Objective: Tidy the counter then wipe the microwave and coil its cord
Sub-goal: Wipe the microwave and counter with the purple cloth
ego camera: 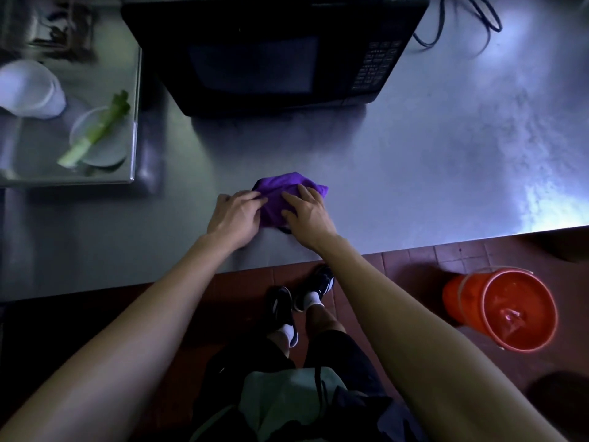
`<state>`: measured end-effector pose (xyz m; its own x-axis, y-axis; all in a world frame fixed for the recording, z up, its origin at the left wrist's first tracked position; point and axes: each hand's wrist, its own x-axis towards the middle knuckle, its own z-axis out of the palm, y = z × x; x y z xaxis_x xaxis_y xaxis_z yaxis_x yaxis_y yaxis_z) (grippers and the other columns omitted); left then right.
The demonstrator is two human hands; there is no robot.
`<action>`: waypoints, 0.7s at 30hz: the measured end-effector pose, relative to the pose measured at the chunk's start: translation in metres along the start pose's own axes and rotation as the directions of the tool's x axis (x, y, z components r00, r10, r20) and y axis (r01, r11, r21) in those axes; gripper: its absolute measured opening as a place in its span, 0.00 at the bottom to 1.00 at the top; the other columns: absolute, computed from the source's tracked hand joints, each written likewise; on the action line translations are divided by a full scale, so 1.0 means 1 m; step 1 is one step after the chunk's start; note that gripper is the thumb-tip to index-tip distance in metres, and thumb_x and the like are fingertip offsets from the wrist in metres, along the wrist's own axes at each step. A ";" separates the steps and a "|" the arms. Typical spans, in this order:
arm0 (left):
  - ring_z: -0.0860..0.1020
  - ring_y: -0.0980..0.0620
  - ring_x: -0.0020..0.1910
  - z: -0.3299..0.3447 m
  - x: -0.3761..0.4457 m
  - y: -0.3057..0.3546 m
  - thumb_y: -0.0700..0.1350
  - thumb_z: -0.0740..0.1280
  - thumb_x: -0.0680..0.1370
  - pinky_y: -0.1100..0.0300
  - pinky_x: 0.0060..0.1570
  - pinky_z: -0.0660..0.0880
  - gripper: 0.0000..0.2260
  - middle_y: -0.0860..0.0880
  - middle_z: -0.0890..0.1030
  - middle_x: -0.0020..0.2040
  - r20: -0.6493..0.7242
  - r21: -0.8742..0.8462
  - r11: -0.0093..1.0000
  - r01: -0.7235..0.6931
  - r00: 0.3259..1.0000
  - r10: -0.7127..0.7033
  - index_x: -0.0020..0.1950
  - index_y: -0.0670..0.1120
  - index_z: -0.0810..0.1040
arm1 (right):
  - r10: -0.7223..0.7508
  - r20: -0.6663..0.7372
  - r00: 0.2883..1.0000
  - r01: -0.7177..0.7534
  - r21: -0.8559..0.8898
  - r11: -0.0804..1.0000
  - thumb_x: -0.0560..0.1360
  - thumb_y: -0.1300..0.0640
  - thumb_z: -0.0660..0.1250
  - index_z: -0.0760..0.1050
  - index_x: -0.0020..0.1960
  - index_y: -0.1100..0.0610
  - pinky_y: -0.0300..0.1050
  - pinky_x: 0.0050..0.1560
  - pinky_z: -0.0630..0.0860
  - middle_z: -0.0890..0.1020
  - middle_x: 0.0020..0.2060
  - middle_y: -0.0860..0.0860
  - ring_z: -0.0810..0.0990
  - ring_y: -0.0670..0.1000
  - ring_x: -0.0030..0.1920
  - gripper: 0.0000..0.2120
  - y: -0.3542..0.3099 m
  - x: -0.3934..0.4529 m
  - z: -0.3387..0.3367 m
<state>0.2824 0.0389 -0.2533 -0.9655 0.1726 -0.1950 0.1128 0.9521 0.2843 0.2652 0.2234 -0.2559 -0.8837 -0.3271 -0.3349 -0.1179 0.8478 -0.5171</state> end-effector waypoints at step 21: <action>0.77 0.42 0.57 0.041 -0.062 0.072 0.39 0.72 0.71 0.48 0.55 0.68 0.20 0.45 0.82 0.56 0.022 -0.131 0.983 -0.127 0.991 0.131 0.63 0.43 0.79 | -0.032 0.123 0.992 0.070 -0.320 0.945 0.73 0.46 0.71 0.63 0.76 0.51 0.58 0.66 0.71 0.63 0.74 0.55 0.59 0.61 0.74 0.34 0.041 -0.072 -0.008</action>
<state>0.3602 0.1064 -0.2588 -0.9371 0.3010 -0.1766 0.2024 0.8811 0.4275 0.3206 0.2855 -0.2468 -0.8170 -0.4031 -0.4123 -0.3185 0.9116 -0.2599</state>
